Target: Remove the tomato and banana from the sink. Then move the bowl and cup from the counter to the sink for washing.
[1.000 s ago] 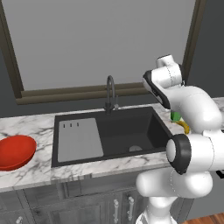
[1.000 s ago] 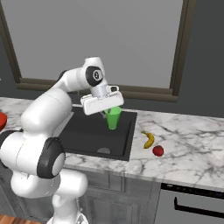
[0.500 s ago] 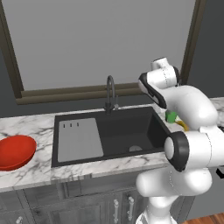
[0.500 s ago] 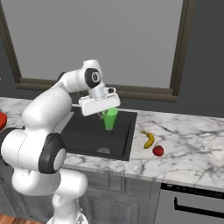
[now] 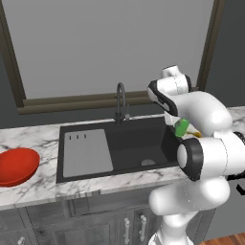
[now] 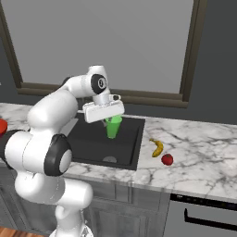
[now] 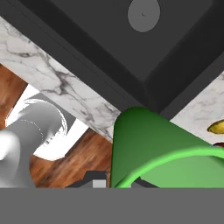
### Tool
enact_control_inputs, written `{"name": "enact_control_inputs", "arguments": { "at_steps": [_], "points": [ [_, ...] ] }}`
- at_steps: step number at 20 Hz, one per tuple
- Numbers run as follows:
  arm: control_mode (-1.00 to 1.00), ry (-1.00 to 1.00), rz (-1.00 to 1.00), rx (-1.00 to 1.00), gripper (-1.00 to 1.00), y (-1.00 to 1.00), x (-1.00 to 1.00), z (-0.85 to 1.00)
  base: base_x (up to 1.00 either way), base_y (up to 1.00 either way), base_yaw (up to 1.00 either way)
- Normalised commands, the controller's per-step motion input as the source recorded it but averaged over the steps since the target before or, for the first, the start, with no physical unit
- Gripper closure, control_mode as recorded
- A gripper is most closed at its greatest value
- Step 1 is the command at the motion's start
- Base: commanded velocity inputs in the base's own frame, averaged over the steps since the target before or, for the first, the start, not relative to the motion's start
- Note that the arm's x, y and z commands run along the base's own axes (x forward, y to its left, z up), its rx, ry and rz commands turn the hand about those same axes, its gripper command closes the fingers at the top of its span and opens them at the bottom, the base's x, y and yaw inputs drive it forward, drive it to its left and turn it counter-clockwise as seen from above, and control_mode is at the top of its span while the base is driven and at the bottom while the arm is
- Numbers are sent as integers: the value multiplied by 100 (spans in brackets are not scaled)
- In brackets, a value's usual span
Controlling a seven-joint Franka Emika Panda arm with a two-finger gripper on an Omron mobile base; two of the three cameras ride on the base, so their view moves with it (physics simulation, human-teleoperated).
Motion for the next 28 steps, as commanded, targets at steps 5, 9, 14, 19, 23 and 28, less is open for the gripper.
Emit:
{"name": "enact_control_inputs", "arguments": {
  "at_steps": [5, 9, 14, 19, 23, 28],
  "points": [
    [-100, 0, 4, 2, 100, 13, 20, -16, 0, 0, 0],
    [-100, 0, 4, 5, 100, 9, 21, -14, 0, 0, 0],
    [-100, 0, 4, 3, 100, 9, 22, -15, 0, 0, 0],
    [-100, 0, 5, 1, 100, 5, 24, -16, 0, 0, 0],
    [-100, 0, 6, 0, 100, 1, 26, -16, 0, 0, 0],
    [-100, 0, 6, 3, 100, 0, 25, -14, 0, 0, 0]
  ]
}}
